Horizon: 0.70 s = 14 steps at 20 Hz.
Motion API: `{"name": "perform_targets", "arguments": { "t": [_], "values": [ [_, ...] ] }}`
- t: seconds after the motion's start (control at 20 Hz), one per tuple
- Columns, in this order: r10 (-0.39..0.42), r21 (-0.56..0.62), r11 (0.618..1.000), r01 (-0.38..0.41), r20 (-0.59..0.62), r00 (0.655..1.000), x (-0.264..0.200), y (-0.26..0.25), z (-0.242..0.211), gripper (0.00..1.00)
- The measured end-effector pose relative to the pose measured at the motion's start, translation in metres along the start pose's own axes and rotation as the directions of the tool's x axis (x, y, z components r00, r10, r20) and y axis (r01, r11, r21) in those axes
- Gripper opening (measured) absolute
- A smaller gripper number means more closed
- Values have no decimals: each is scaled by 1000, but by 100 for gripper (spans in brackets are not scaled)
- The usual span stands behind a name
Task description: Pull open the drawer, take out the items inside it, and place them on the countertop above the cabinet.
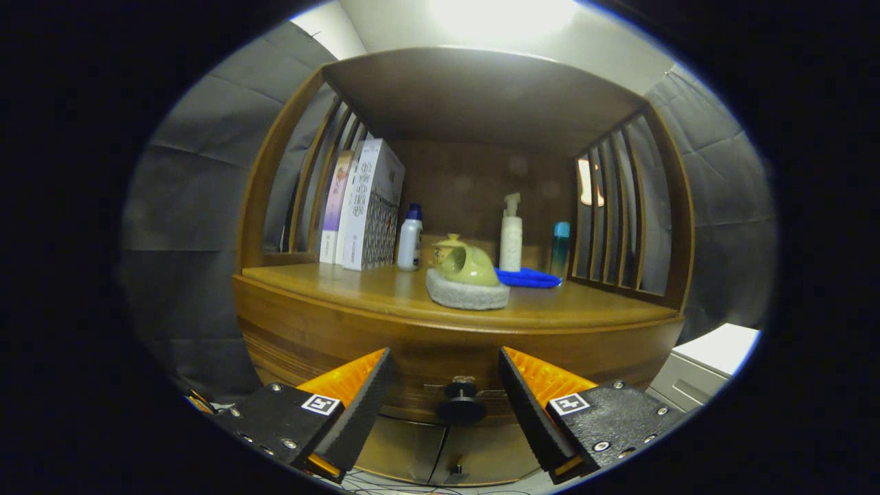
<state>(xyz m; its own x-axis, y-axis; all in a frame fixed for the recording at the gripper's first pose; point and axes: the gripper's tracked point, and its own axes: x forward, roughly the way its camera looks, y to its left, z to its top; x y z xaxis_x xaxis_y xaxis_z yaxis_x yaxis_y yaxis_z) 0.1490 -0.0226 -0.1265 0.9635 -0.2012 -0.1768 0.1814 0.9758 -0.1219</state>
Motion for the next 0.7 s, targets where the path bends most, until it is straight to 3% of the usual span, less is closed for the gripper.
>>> {"name": "perform_targets", "arguments": {
  "t": [0.4,0.7],
  "values": [
    [6,46,999,-6,4,1000,-90,-5,51,95],
    [18,17,1000,-19,31,999,-130,-2,73,94]
  ]
}}
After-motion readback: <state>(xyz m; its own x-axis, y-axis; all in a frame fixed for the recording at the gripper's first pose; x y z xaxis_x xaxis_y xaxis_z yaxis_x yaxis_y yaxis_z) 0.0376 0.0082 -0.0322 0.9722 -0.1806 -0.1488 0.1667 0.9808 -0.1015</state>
